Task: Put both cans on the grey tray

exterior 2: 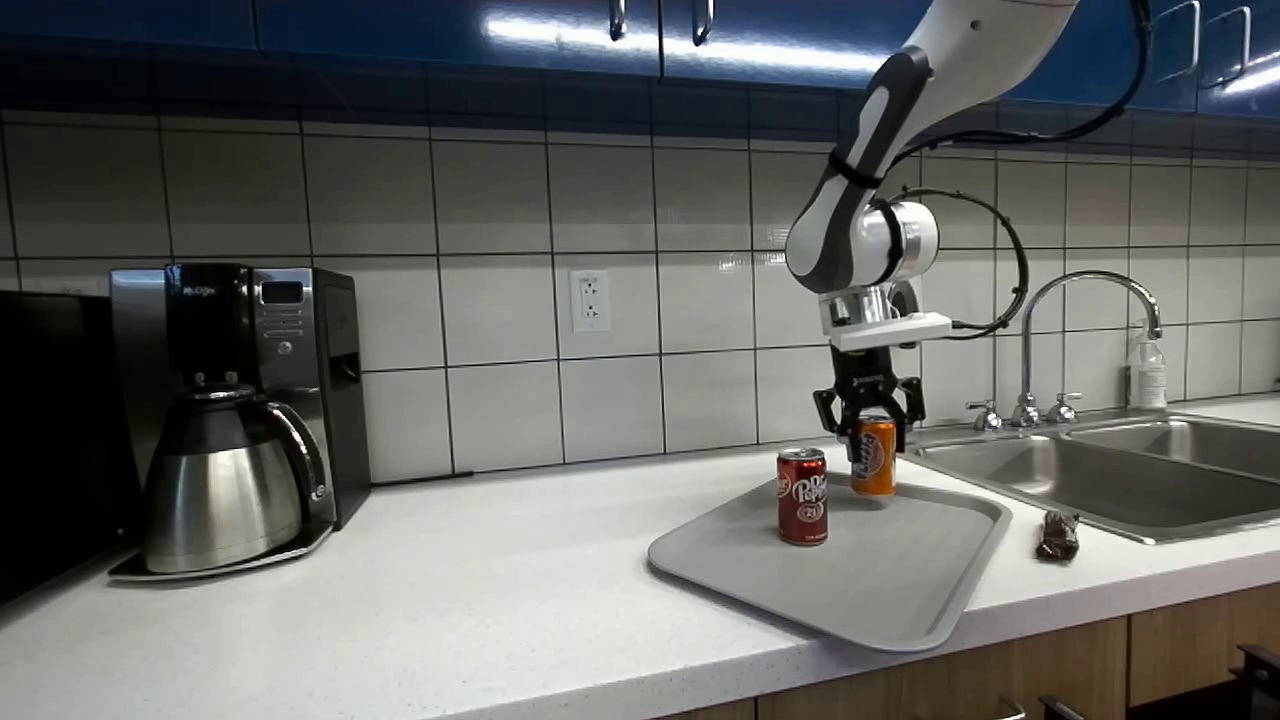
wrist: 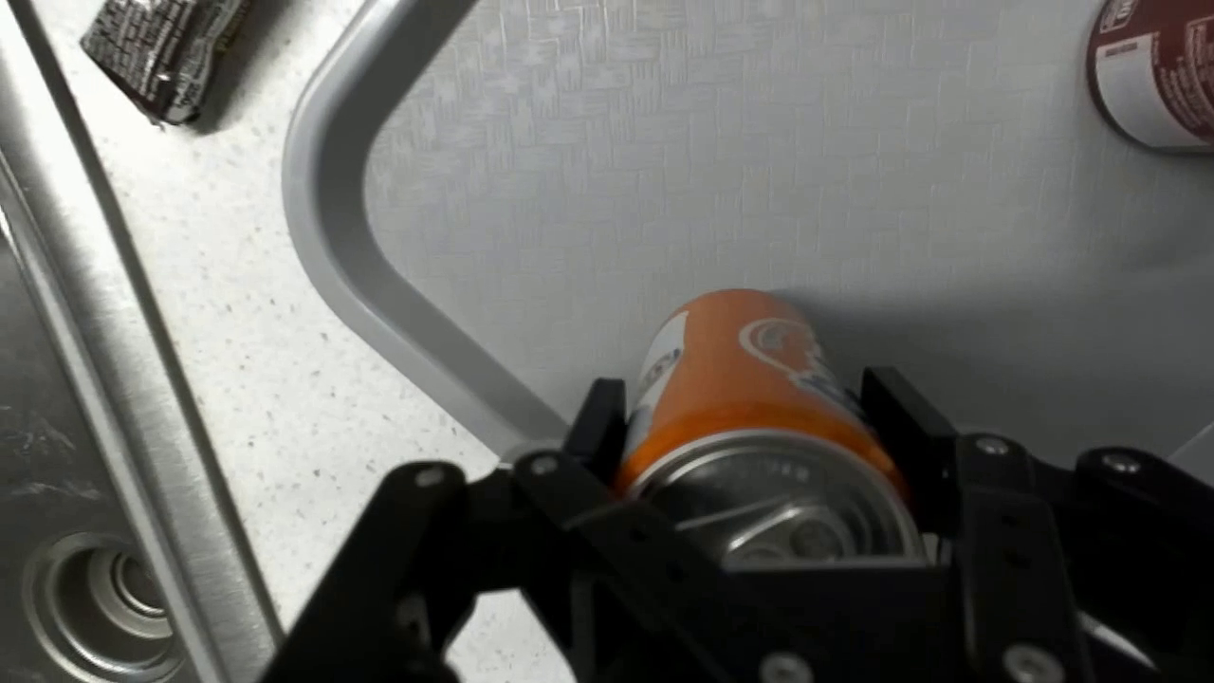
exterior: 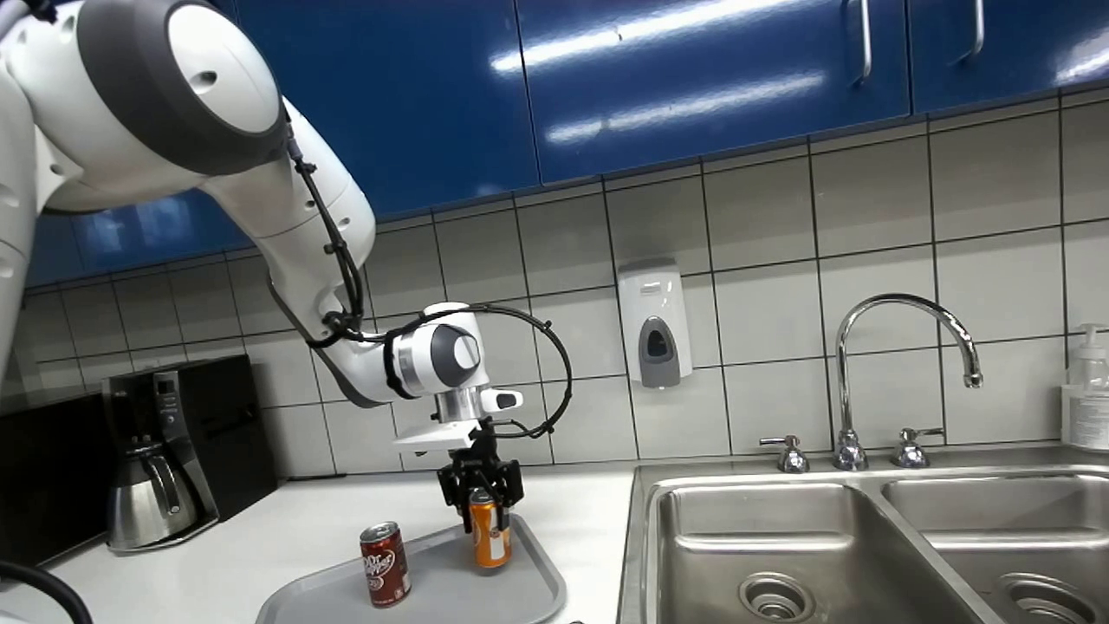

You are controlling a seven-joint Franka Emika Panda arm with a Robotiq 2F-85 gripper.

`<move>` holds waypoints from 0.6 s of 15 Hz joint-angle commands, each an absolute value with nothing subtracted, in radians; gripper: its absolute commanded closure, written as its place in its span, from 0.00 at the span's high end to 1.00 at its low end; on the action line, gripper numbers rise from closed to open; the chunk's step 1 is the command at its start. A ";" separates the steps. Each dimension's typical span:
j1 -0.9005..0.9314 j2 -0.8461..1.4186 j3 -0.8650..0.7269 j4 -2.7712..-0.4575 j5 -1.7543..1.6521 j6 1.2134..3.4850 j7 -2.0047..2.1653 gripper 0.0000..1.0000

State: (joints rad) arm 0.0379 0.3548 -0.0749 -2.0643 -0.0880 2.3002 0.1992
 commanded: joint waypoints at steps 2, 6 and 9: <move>0.041 0.305 -0.074 -2.122 -0.137 2.326 0.191 0.41; 0.042 0.305 -0.074 -2.137 -0.155 2.332 0.192 0.41; 0.043 0.305 -0.074 -2.144 -0.163 2.334 0.193 0.41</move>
State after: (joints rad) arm 0.0416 0.3521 -0.0749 -2.1037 -0.1408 2.3212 0.1992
